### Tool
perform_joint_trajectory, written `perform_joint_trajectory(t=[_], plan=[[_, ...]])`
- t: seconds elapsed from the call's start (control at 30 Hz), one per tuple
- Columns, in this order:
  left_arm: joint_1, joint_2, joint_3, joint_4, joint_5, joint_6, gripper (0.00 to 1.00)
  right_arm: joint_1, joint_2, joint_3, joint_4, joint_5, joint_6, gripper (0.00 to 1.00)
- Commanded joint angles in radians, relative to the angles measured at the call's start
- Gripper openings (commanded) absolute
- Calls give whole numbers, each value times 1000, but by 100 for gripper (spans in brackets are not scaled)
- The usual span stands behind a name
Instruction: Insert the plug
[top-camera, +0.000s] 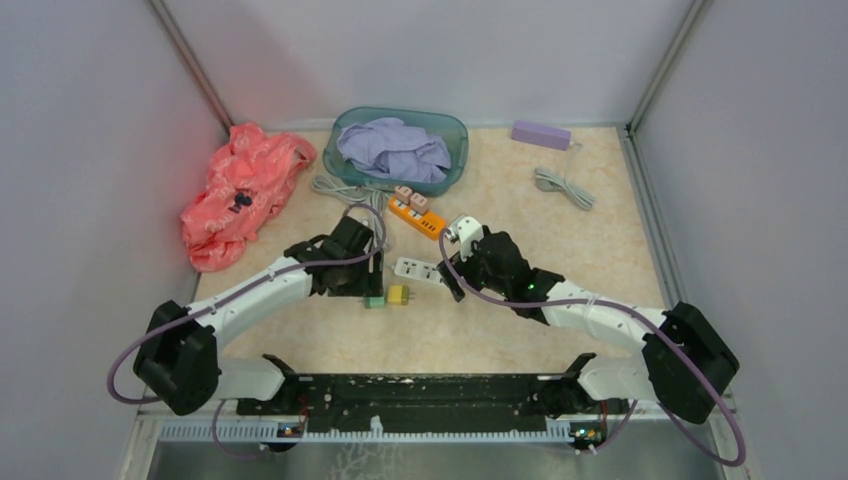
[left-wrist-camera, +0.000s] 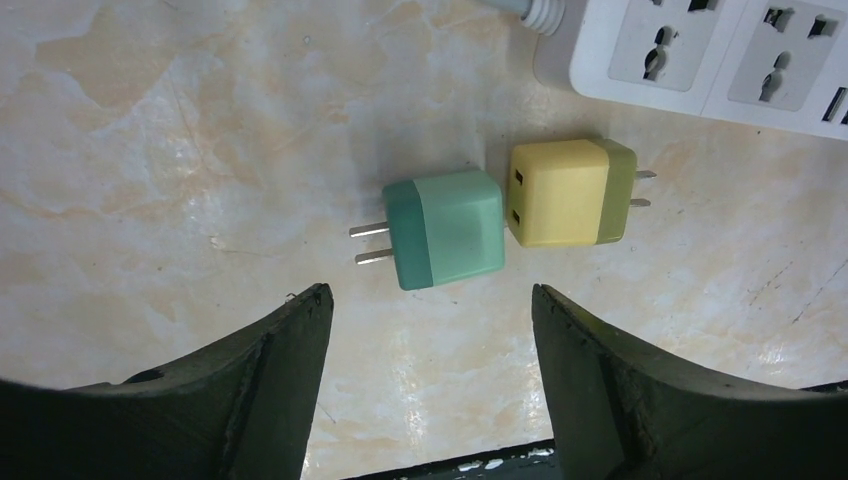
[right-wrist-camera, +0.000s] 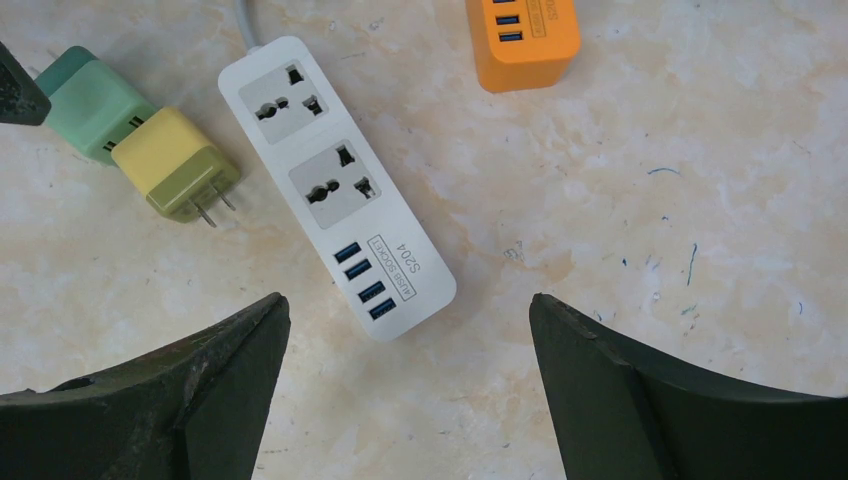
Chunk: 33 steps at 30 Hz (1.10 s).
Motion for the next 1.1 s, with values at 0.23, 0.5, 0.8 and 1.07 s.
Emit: perform_joint_trajectory(t=[0.23, 0.5, 0.8, 1.07], plan=[[-6, 61, -37, 130, 157, -56, 74, 0, -35, -10, 59, -13, 7, 89], [-22, 48, -65, 215, 322, -129, 74, 0, -35, -9, 55, -4, 5, 89], [-52, 11, -3, 82, 171, -60, 77, 1, -38, -17, 62, -1, -1, 89], [-52, 61, 28, 13, 12, 61, 79, 0, -43, -27, 76, -1, -7, 89]])
